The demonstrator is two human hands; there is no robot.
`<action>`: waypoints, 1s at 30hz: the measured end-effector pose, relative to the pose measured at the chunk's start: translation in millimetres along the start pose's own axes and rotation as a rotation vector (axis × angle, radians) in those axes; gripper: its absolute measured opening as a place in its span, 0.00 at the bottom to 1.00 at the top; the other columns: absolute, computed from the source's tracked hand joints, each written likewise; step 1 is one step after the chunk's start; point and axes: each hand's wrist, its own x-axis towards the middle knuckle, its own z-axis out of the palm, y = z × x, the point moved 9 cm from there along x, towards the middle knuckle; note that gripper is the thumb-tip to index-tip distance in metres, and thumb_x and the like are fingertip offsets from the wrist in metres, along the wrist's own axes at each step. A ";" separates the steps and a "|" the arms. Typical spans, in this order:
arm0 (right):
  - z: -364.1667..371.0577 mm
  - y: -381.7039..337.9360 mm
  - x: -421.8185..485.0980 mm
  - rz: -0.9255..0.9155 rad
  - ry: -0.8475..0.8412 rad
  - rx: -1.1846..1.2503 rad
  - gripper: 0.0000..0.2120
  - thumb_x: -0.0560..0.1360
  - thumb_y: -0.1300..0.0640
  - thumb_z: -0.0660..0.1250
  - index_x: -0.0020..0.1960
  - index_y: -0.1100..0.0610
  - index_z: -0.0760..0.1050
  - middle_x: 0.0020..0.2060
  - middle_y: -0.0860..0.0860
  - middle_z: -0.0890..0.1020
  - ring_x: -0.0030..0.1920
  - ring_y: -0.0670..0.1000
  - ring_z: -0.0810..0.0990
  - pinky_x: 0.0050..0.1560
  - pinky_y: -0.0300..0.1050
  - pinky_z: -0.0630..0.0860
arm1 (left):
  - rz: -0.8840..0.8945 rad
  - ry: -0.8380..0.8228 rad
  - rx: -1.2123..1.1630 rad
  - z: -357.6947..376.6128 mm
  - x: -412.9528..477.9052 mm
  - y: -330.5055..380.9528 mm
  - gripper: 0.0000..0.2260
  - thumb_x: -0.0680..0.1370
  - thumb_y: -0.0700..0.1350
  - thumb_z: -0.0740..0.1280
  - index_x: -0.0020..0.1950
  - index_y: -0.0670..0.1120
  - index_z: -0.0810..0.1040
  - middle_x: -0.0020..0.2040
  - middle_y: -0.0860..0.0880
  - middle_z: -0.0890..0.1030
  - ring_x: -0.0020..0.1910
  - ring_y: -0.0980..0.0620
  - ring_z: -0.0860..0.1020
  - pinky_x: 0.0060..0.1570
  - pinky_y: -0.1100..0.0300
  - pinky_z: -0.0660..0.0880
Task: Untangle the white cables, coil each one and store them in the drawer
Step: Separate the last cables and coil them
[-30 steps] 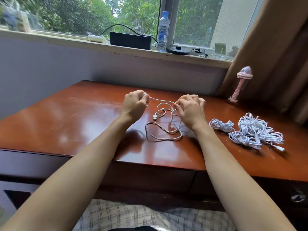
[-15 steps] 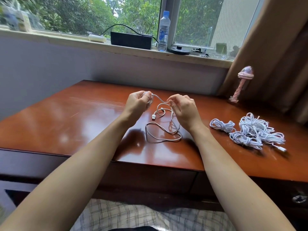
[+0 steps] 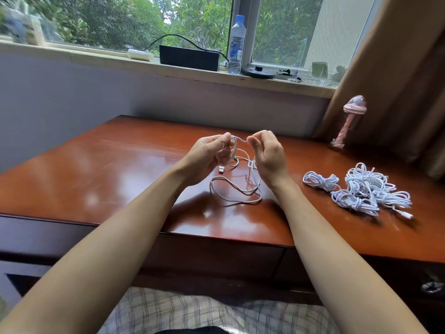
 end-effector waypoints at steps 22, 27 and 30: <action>45.2 -8.8 -18.4 0.007 -0.378 0.007 0.16 0.82 0.59 0.63 0.69 0.54 0.77 0.44 0.46 0.83 0.41 0.45 0.77 0.49 0.44 0.74 | 0.121 0.014 -0.305 -4.8 3.3 10.3 0.23 0.80 0.27 0.60 0.75 0.35 0.65 0.73 0.42 0.74 0.67 0.45 0.77 0.61 0.59 0.77; 54.2 -16.2 -24.3 -0.004 -0.475 0.031 0.14 0.82 0.60 0.63 0.66 0.52 0.77 0.36 0.42 0.83 0.39 0.38 0.76 0.48 0.41 0.74 | 0.171 0.155 -0.265 -20.2 7.5 9.5 0.24 0.80 0.26 0.61 0.76 0.36 0.65 0.72 0.43 0.75 0.65 0.47 0.79 0.60 0.59 0.77; 62.6 -13.4 -27.8 0.012 -0.541 -0.013 0.11 0.81 0.59 0.62 0.60 0.49 0.78 0.39 0.40 0.83 0.39 0.39 0.76 0.53 0.49 0.77 | 0.197 0.245 -0.208 -31.2 8.4 7.6 0.23 0.80 0.26 0.61 0.75 0.35 0.65 0.70 0.44 0.77 0.65 0.47 0.80 0.63 0.58 0.76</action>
